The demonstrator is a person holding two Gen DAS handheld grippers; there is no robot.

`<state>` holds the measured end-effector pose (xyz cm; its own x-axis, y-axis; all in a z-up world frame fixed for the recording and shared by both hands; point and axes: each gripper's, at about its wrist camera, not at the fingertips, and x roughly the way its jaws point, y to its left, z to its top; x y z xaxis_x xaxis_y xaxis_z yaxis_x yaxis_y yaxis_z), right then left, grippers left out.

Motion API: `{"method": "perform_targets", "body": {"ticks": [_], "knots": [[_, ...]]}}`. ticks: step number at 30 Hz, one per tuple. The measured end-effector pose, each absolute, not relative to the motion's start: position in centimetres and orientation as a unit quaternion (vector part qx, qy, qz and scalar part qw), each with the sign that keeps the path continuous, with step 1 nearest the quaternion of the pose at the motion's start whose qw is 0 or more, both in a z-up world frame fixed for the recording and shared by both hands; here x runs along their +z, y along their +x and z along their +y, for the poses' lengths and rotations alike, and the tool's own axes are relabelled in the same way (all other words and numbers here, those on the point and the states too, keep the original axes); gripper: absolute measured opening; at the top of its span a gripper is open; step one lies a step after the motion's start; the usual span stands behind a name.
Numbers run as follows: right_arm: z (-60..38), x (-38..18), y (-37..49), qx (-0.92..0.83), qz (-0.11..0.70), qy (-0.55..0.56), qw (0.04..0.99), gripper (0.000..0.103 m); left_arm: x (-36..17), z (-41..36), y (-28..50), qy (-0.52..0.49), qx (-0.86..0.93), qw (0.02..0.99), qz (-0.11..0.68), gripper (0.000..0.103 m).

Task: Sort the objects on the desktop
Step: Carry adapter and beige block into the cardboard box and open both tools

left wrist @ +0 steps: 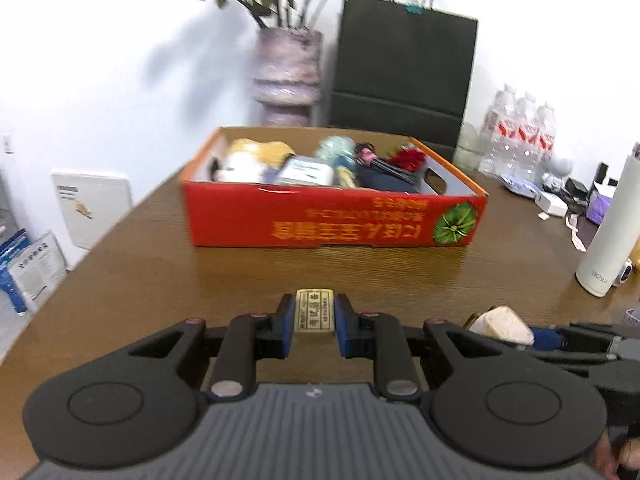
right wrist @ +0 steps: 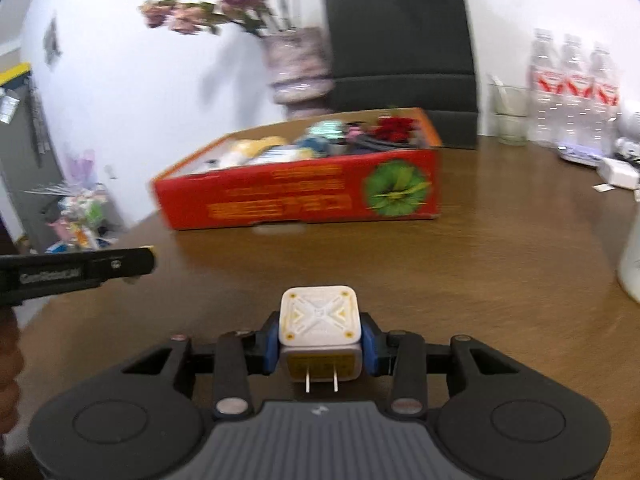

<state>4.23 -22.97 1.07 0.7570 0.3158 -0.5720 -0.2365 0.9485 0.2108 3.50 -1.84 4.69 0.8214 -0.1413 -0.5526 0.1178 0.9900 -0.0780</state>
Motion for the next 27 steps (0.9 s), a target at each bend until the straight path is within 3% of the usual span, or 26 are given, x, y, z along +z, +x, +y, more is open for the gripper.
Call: {"method": "perform_targets", "body": {"ticks": [9, 15, 20, 23, 27], "knots": [[-18.5, 1.4, -0.7, 0.183, 0.336, 0.048, 0.923, 0.038, 4.4, -0.8, -2.5, -0.022, -0.098, 0.952, 0.29, 0.021], [-19.8, 3.9, -0.7, 0.152, 0.314, 0.043, 0.936, 0.038, 6.0, -0.3, -1.5, -0.031, -0.102, 0.958, 0.265, 0.022], [-21.7, 9.2, 4.1, 0.128, 0.281, 0.037, 0.95, 0.038, 9.8, -0.9, 3.6, -0.024, -0.122, 0.967, 0.222, 0.022], [-23.0, 12.1, 10.5, 0.109, 0.297, 0.04, 0.948, 0.038, 11.3, -1.5, 9.7, -0.052, -0.15, 0.95, 0.269, 0.022], [-24.3, 12.9, 20.9, 0.101, 0.382, 0.048, 0.918, 0.038, 11.1, -3.4, 18.5, -0.051, -0.145, 0.93, 0.335, 0.022]]}}
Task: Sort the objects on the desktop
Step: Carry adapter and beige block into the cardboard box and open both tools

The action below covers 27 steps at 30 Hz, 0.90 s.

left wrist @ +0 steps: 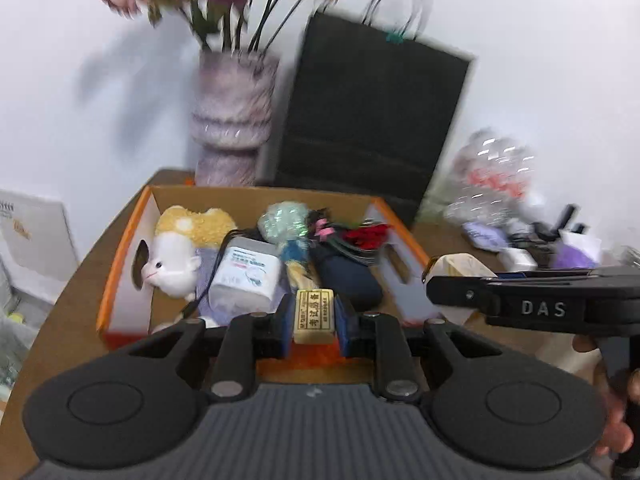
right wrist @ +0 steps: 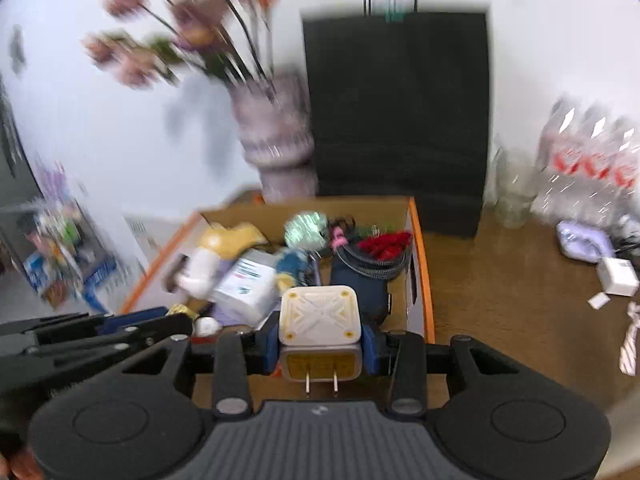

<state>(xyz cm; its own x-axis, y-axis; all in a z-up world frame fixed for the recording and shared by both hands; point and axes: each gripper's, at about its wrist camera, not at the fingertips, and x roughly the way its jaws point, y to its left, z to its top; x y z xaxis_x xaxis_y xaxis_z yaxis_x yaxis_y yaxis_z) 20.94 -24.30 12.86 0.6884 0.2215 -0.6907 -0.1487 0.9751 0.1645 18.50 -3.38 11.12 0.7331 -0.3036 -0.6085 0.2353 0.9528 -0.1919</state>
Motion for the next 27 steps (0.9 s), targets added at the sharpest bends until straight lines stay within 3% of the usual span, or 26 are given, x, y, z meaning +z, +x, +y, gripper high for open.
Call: {"method": "perform_targets", "body": {"ticks": [5, 9, 13, 15, 17, 19, 22, 24, 26, 27], "knots": [[-23.4, 9.3, 29.5, 0.064, 0.497, 0.009, 0.865, 0.038, 8.6, -5.2, 25.0, -0.037, -0.137, 0.905, 0.402, 0.022], [-22.1, 6.1, 30.8, 0.034, 0.536, -0.044, 0.842, 0.038, 6.0, -6.6, 26.8, -0.005, -0.133, 0.896, 0.425, 0.022], [-22.8, 6.7, 30.7, 0.025, 0.527, -0.03, 0.849, 0.045, 4.5, -6.3, 28.1, -0.046, -0.142, 0.885, 0.44, 0.022], [-23.5, 8.3, 30.3, 0.028, 0.507, -0.015, 0.861, 0.057, 4.3, -6.0, 28.4, -0.069, -0.146, 0.88, 0.447, 0.023], [-24.3, 9.9, 29.6, 0.037, 0.492, 0.0, 0.87, 0.066, 4.3, -5.6, 28.5, -0.089, -0.144, 0.876, 0.452, 0.048], [-24.6, 11.1, 29.1, 0.043, 0.484, 0.002, 0.874, 0.073, 4.9, -5.3, 28.1, -0.097, -0.149, 0.875, 0.45, 0.051], [-24.4, 11.8, 28.4, 0.046, 0.488, -0.007, 0.872, 0.074, 6.7, -4.9, 27.2, -0.097, -0.153, 0.879, 0.44, 0.051], [-24.2, 11.8, 27.6, 0.052, 0.493, -0.007, 0.869, 0.074, 8.3, -4.2, 26.3, -0.085, -0.148, 0.886, 0.43, 0.057], [-24.0, 12.1, 26.7, 0.06, 0.493, -0.001, 0.868, 0.076, 9.6, -3.5, 25.4, -0.057, -0.129, 0.896, 0.422, 0.08], [-23.9, 12.1, 26.5, 0.064, 0.493, 0.002, 0.867, 0.077, 10.2, -3.1, 24.9, -0.041, -0.117, 0.899, 0.42, 0.085]]}}
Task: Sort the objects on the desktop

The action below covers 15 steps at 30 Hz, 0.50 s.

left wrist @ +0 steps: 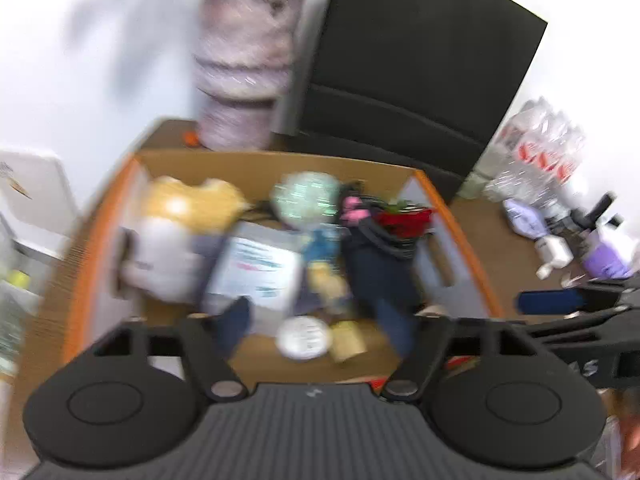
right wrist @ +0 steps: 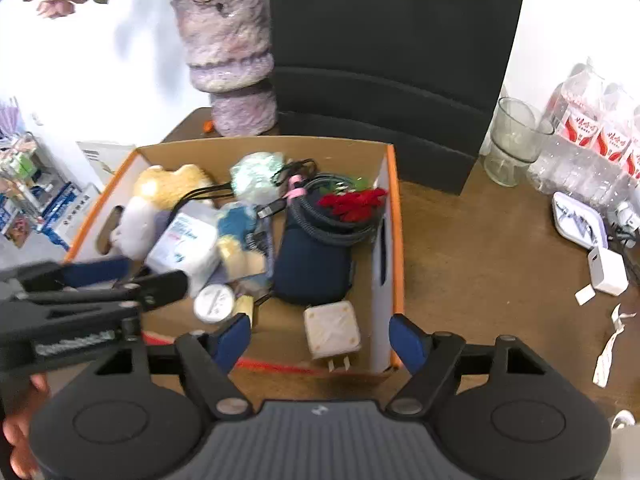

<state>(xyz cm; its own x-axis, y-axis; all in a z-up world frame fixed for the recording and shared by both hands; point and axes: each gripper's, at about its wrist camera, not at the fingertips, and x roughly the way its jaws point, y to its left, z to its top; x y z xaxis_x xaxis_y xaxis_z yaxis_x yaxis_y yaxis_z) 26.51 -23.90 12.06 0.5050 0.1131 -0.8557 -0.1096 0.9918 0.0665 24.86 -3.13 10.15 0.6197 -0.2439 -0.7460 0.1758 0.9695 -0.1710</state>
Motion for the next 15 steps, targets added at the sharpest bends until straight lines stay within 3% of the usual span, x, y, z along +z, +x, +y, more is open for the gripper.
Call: {"method": "perform_targets", "body": {"ticks": [8, 15], "knots": [[-22.2, 14.3, 23.1, 0.079, 0.467, 0.016, 0.881, 0.083, 12.6, -0.4, 20.8, 0.001, -0.049, 0.9, 0.433, 0.103], [-20.1, 15.7, 16.9, 0.069, 0.356, 0.0, 0.932, 0.088, 14.7, 0.7, 14.9, 0.005, -0.004, 0.932, 0.362, 0.103]]}}
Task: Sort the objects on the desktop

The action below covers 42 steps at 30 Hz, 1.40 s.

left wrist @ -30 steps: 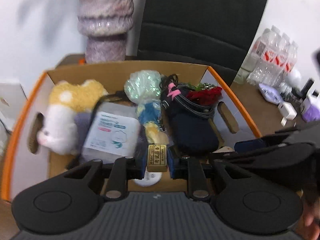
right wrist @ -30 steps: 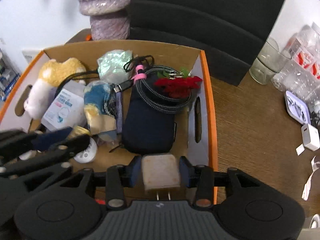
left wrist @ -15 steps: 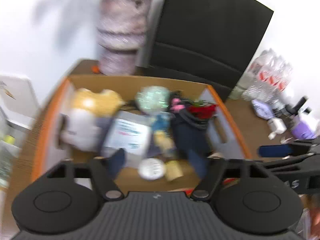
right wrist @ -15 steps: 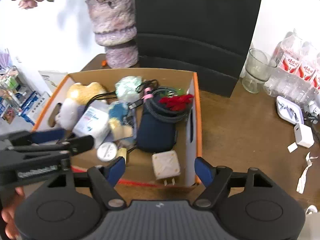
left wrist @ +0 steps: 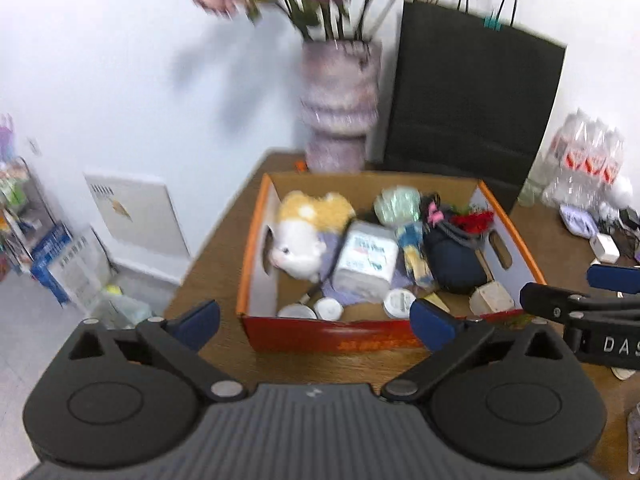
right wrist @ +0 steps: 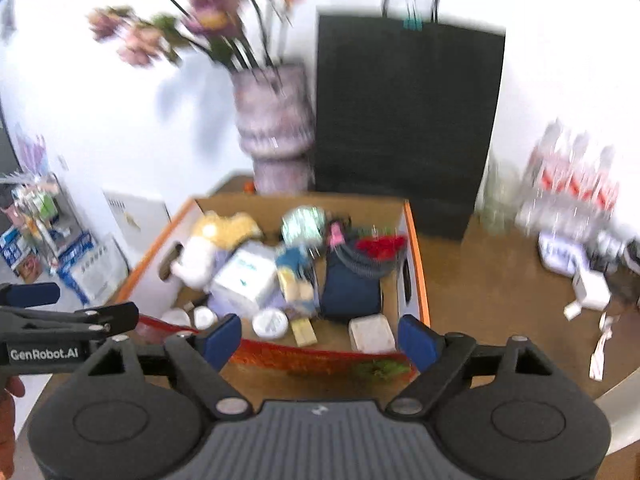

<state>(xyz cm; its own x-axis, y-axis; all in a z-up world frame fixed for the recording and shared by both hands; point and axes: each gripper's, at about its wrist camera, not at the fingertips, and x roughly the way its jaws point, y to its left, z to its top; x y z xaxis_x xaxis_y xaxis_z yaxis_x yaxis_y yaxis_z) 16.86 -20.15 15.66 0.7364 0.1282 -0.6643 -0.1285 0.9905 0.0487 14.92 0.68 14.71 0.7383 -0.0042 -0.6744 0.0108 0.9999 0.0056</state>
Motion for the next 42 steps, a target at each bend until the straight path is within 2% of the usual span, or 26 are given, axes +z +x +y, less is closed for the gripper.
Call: {"method": "perform_targets", "body": {"ticks": [4, 8, 16, 21, 23, 26, 36, 42], "knots": [[-19.7, 15.0, 13.0, 0.068, 0.299, 0.003, 0.952, 0.088, 14.2, 0.4, 10.6, 0.02, 0.005, 0.952, 0.305, 0.103], [-19.7, 11.9, 7.9, 0.073, 0.252, 0.02, 0.965, 0.091, 11.4, 0.7, 5.0, 0.017, -0.009, 0.964, 0.267, 0.103], [-19.8, 4.4, -0.4, 0.06, 0.278, 0.046, 0.957, 0.091, 5.9, 1.9, -3.2, 0.016, 0.002, 0.963, 0.271, 0.103], [-19.7, 2.6, -5.2, 0.057, 0.297, 0.036, 0.952, 0.091, 3.5, 2.8, -7.5, 0.004, -0.006, 0.958, 0.287, 0.103], [-19.6, 2.5, -6.9, 0.064, 0.288, 0.023, 0.955, 0.095, 2.8, 2.6, -8.6, 0.008, -0.009, 0.957, 0.291, 0.103], [-19.5, 2.5, -7.2, 0.064, 0.289, 0.007, 0.955, 0.102, 2.2, 1.9, -8.3, 0.019, -0.028, 0.955, 0.294, 0.103], [-18.1, 0.5, -2.0, 0.053, 0.329, 0.001, 0.943, 0.102, 0.9, 1.5, -2.6, 0.024, -0.024, 0.947, 0.319, 0.103], [-17.2, -0.1, -0.3, 0.044, 0.339, -0.017, 0.94, 0.103, -0.4, 2.1, -1.7, 0.019, -0.023, 0.939, 0.343, 0.103]]}}
